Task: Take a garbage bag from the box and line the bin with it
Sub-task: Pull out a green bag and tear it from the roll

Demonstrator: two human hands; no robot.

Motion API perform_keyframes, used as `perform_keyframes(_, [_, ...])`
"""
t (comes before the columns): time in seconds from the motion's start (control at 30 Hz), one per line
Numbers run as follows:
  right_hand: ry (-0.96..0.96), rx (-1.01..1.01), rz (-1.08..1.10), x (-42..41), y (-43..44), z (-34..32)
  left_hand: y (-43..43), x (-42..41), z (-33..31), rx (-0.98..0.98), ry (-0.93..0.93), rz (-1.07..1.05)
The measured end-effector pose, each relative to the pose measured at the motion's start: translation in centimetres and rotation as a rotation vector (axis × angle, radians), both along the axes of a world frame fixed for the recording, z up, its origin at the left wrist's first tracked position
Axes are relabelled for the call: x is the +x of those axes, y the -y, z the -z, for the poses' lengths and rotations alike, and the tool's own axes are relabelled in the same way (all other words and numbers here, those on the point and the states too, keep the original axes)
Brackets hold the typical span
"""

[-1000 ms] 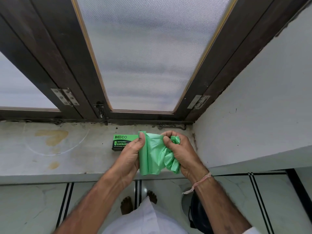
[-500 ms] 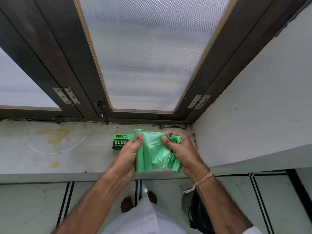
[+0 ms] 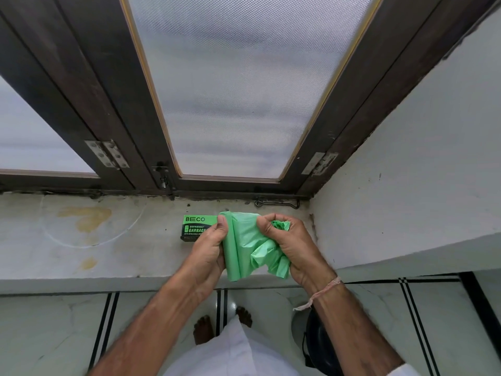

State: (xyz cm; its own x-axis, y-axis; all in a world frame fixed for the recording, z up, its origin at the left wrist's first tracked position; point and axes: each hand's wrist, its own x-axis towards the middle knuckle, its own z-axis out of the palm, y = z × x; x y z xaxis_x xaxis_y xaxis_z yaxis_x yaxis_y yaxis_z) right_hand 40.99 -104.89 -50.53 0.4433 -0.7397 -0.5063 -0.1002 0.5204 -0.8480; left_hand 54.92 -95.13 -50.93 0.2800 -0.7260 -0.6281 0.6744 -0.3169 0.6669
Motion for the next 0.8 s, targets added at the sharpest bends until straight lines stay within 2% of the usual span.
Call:
perform_keyframes(0.3, [-0.011,-0.007,0.012,-0.54,0.39,0.09,0.00,-0.04,-0.11,-0.014,0.017,0.012])
perform_keyframes(0.47, [-0.005,-0.035,-0.047,-0.77,0.57,-0.05,-0.10,0.05,0.12,0.012,0.022,-0.025])
perform_keyframes(0.67, [-0.022,-0.052,-0.135,-0.33,0.11,-0.32,-0.24,-0.38,-0.18,-0.002,0.041,0.057])
perform_keyframes(0.8, [-0.033,-0.050,-0.081,-0.10,-0.01,0.00,-0.35,-0.15,-0.16,-0.024,0.037,0.065])
